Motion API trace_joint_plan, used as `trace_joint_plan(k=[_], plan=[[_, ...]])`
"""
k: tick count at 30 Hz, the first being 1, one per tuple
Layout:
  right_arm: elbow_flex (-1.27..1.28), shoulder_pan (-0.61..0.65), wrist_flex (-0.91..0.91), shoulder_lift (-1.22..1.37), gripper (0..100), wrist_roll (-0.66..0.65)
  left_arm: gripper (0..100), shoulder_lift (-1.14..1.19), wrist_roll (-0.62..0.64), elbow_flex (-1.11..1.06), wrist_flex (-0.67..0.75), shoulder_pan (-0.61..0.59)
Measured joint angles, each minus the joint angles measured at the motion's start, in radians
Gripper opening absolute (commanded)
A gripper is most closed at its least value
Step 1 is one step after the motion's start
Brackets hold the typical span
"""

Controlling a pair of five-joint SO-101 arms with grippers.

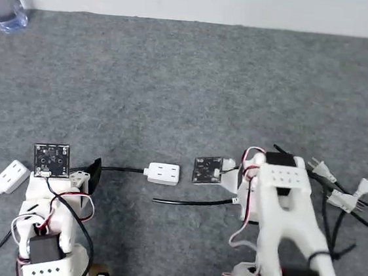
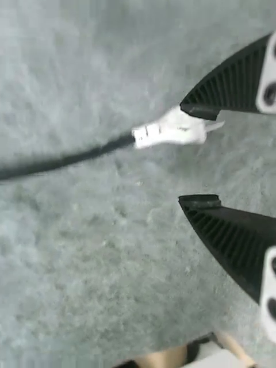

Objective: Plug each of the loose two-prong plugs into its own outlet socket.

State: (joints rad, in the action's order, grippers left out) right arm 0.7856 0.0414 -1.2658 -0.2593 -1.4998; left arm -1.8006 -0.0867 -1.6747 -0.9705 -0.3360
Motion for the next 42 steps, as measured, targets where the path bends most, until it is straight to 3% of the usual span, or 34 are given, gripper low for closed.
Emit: trace_joint_plan(k=[5, 12, 22, 28, 42], plan=[[-0.109, -0.043, -0.043, 0.157, 22.2, -0.130, 31, 0.000, 0.000, 0.000, 0.000, 0.000], [-0.288, -0.058, -0.061, 0.345, 22.2, -0.180, 31, 0.000, 0.000, 0.000, 0.000, 0.000], [-0.304, -0.063, -0.064, 0.390, 21.9, -0.183, 31, 0.000, 0.000, 0.000, 0.003, 0.000], [-0.305, -0.063, -0.063, 0.397, 2.6, -0.183, 31, 0.000, 0.000, 0.000, 0.003, 0.000], [-0.336, -0.083, -0.069, 0.463, 4.6, -0.183, 31, 0.000, 0.000, 0.000, 0.003, 0.000]])
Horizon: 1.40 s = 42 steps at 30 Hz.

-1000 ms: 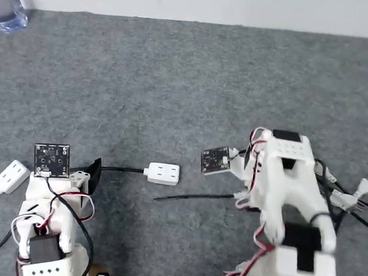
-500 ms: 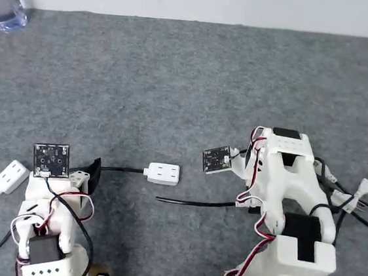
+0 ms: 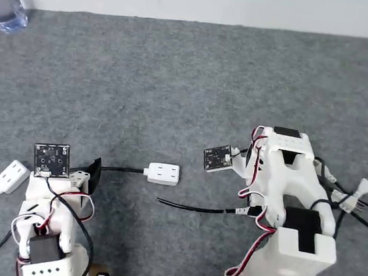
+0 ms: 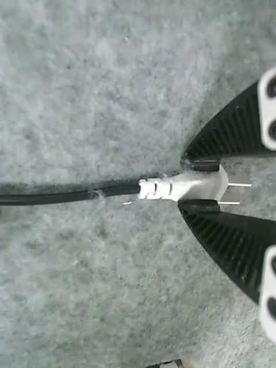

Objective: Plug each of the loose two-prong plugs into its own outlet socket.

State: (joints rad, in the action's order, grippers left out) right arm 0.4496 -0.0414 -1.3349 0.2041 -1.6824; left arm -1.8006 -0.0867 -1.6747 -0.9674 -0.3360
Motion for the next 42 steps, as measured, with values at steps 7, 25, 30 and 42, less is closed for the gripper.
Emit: trace_joint_plan(k=[7, 25, 30, 42], plan=[[0.000, 0.000, 0.005, 0.000, 0.8, 0.000, 31, 0.000, 0.000, 0.000, 0.000, 0.000], [-0.265, 0.041, -0.064, 0.029, 0.8, 0.459, 31, 0.000, 0.000, 0.000, 0.000, 0.000], [-0.379, 0.074, -0.259, -0.032, 0.8, 0.476, 31, -0.002, 0.000, 0.000, 0.000, 0.000], [-0.397, 0.098, -0.416, -0.411, 0.8, 0.430, 31, -0.002, 0.000, 0.000, 0.000, 0.000]])
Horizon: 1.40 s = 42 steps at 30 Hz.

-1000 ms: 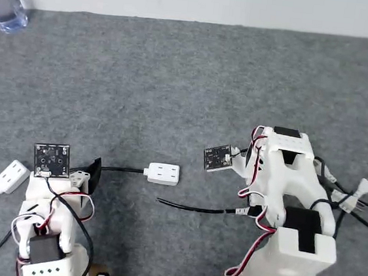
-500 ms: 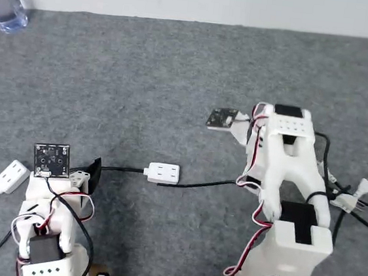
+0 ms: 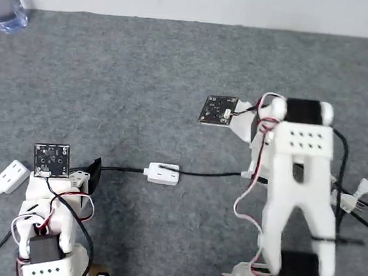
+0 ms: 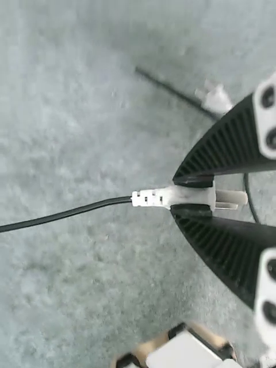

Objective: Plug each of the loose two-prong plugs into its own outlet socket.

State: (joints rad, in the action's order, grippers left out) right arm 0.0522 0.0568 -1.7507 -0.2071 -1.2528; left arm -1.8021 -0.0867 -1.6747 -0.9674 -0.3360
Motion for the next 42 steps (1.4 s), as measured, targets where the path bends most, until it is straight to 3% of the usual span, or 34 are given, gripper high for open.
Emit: trace_joint_plan(k=[3, 7, 14, 22, 29, 35, 42], plan=[[0.000, -0.041, 0.000, -0.086, 0.8, 0.054, 31, 0.000, 0.000, -0.009, 0.000, 0.000], [0.000, -0.071, 0.009, -0.146, 0.8, 0.219, 31, 0.000, 0.000, -0.009, 0.000, 0.000], [0.181, -0.075, 0.209, -0.163, 0.8, 0.632, 31, 0.000, -0.002, -0.009, 0.000, 0.000], [0.470, -0.110, 0.586, -0.163, 0.8, 1.221, 31, 0.000, -0.002, -0.009, 0.000, 0.000], [0.641, -0.046, 0.723, -0.163, 0.9, 1.539, 31, 0.000, -0.002, -0.012, 0.018, 0.000], [0.743, 0.057, 0.801, -0.161, 0.8, 1.699, 31, 0.000, -0.002, -0.012, 0.018, 0.000], [0.951, 0.072, 0.991, -0.161, 1.3, 1.737, 31, 0.000, -0.002, -0.012, 0.018, 0.000]])
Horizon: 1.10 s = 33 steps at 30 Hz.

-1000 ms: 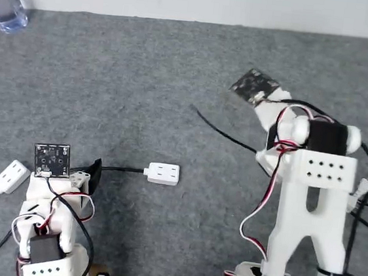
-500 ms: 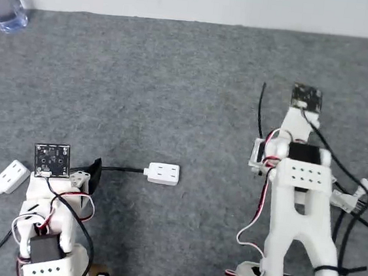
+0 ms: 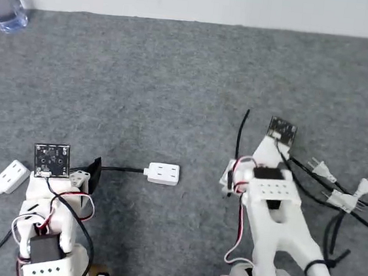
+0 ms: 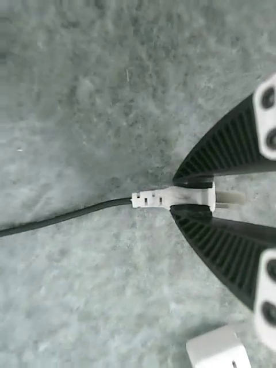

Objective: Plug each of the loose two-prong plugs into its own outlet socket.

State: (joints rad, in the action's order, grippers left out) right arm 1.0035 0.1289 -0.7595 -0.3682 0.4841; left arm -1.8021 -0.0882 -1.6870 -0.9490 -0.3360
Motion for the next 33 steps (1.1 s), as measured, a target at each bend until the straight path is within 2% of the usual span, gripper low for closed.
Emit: trace_joint_plan(k=[2, 4, 9, 12, 16, 20, 26, 29, 33], plan=[[0.008, 0.002, 0.034, 0.000, 3.9, 0.000, 31, 0.000, 0.000, 0.000, 0.000, 0.000], [0.008, 0.003, 0.052, 0.000, 12.7, -0.011, 31, 0.000, 0.000, 0.000, 0.000, 0.000], [0.018, 0.046, 0.049, 0.000, 41.3, -0.213, 31, 0.000, 0.000, 0.000, 0.000, 0.000], [0.018, 0.066, 0.000, -0.002, 50.0, -0.324, 31, 0.000, 0.000, 0.000, 0.000, 0.000], [0.002, 0.097, -0.114, -0.002, 51.2, -0.531, 31, 0.000, 0.000, 0.000, 0.000, 0.000], [-0.146, 0.094, -0.281, -0.002, 51.1, -0.779, 31, 0.000, 0.000, 0.000, 0.000, 0.000], [-0.448, -0.055, -0.486, -0.002, 51.1, -1.169, 31, 0.000, 0.000, 0.000, 0.000, 0.000], [-0.491, -0.140, -0.509, -0.002, 51.1, -1.347, 31, 0.000, 0.000, 0.000, 0.000, 0.000], [-0.488, -0.167, -0.517, -0.002, 51.1, -1.528, 31, 0.000, 0.000, 0.000, 0.000, 0.000]])
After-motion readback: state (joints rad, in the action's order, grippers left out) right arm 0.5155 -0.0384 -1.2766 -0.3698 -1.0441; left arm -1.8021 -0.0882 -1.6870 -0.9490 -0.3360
